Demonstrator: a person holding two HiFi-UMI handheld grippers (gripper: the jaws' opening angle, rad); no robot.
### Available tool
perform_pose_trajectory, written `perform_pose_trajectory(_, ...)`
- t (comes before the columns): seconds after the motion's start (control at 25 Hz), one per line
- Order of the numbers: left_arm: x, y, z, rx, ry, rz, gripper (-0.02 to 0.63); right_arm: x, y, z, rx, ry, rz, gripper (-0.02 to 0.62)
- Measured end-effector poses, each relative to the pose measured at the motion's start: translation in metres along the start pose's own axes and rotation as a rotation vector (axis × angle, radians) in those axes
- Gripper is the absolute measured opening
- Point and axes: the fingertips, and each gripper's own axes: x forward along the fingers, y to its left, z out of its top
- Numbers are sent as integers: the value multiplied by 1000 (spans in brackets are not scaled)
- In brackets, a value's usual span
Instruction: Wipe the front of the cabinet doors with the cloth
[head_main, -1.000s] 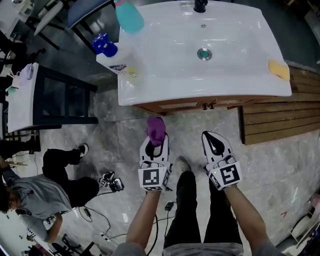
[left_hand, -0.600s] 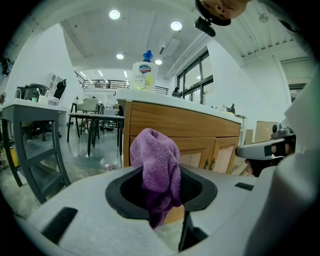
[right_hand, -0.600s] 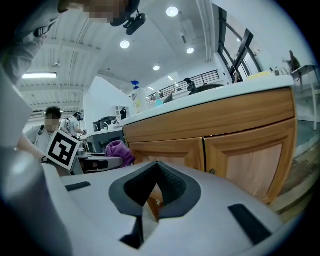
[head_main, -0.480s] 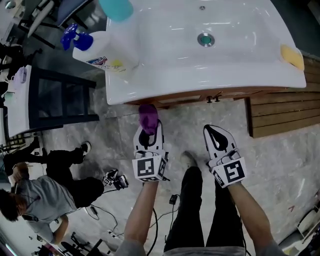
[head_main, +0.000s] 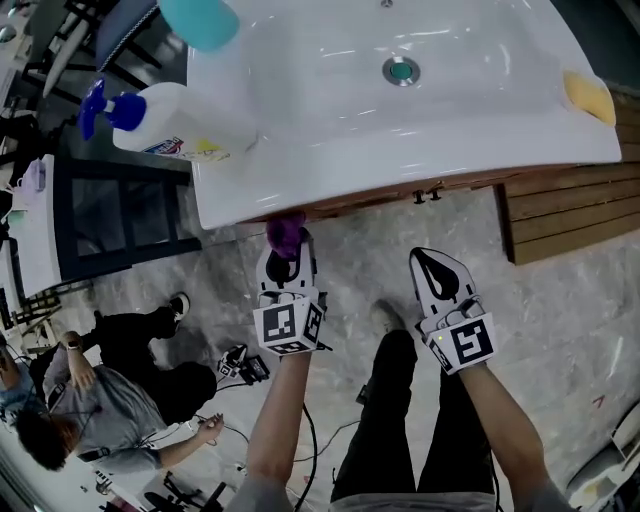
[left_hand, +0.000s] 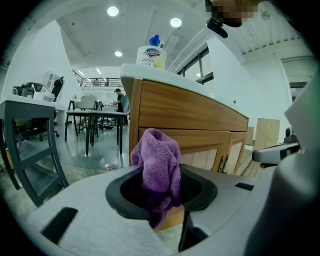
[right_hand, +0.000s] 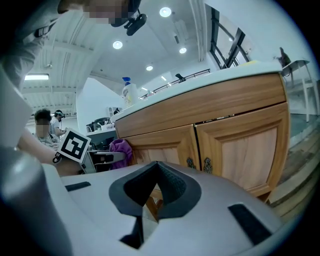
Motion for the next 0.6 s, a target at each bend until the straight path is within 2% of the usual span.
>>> perform_pose_trajectory(0.6,19,-26,-1,13,21,-50,140,-7,-20,2,28,-14,-42,9)
